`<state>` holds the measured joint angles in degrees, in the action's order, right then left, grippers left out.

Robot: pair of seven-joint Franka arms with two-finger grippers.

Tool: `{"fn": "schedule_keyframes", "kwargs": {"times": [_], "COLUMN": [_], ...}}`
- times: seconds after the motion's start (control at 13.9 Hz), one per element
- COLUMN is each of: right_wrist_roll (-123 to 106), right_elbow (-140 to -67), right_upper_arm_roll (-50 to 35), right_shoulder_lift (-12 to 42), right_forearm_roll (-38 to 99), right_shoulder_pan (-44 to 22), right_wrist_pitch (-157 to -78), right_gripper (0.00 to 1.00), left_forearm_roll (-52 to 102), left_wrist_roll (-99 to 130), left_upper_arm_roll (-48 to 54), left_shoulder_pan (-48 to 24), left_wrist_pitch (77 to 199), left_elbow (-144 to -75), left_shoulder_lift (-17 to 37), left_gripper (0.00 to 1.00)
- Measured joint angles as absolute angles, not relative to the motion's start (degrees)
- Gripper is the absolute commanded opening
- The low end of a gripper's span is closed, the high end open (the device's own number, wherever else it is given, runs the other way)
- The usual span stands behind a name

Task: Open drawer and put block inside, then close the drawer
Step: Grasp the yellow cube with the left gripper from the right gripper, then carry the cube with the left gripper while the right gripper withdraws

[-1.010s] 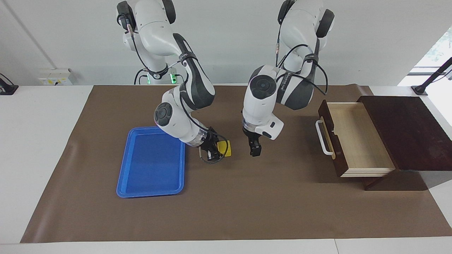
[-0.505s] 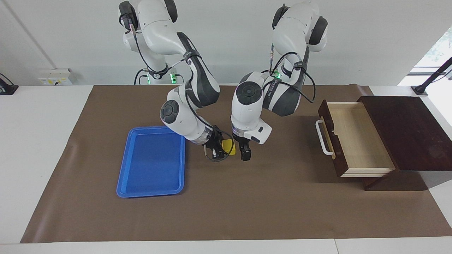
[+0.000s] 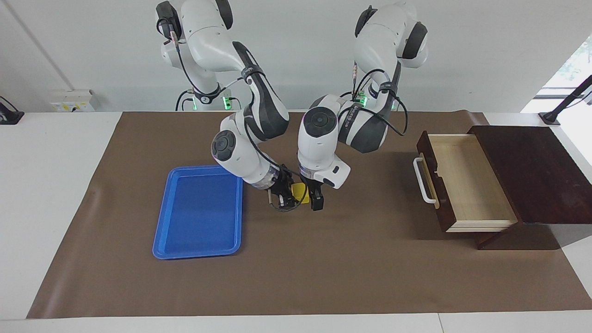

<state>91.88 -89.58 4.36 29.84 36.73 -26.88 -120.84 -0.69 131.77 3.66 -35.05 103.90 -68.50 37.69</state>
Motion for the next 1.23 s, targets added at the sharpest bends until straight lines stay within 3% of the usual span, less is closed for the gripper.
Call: {"fn": "schedule_keyframes", "kwargs": {"times": [0.43,0.58,0.72,0.87,1.01,1.08,1.23], "right_wrist_roll": [91.88,91.88,91.88,91.88,91.88,91.66,91.62], "right_elbow": [-89.58,-89.58,-89.58,-89.58,-89.72,-89.91,-89.99], "right_upper_arm_roll": [4.36,4.36,4.36,4.36,4.35,4.33,4.31], "right_shoulder_lift": [29.84,29.85,29.88,29.94,29.99,30.00,30.03], "right_forearm_roll": [36.73,36.73,36.73,36.73,36.70,36.56,36.50], "right_shoulder_pan": [-26.88,-26.88,-26.88,-26.88,-26.89,-26.90,-26.92], "right_wrist_pitch": [-121.12,-121.31,-121.40,-121.78,-121.55,-121.41,-121.57], "right_gripper": [0.00,0.00,0.00,0.00,0.00,0.00,0.00], "left_forearm_roll": [-0.69,-0.69,-0.69,-0.69,-0.86,-0.91,-0.85], "left_wrist_roll": [131.72,131.65,131.54,131.47,131.29,130.73,130.51], "left_upper_arm_roll": [3.66,3.67,3.70,3.70,3.58,3.44,3.40], "left_shoulder_pan": [-35.06,-35.06,-35.11,-35.18,-35.42,-35.50,-35.51], "left_wrist_pitch": [104.44,105.24,105.88,106.00,106.97,107.59,107.91], "left_elbow": [-69.95,-70.32,-70.79,-71.14,-71.78,-72.06,-72.38], "left_shoulder_lift": [37.20,37.00,36.79,36.70,36.56,36.53,36.43], "left_gripper": [1.00,0.93,0.76,0.52,0.14,0.02,0.00]}}
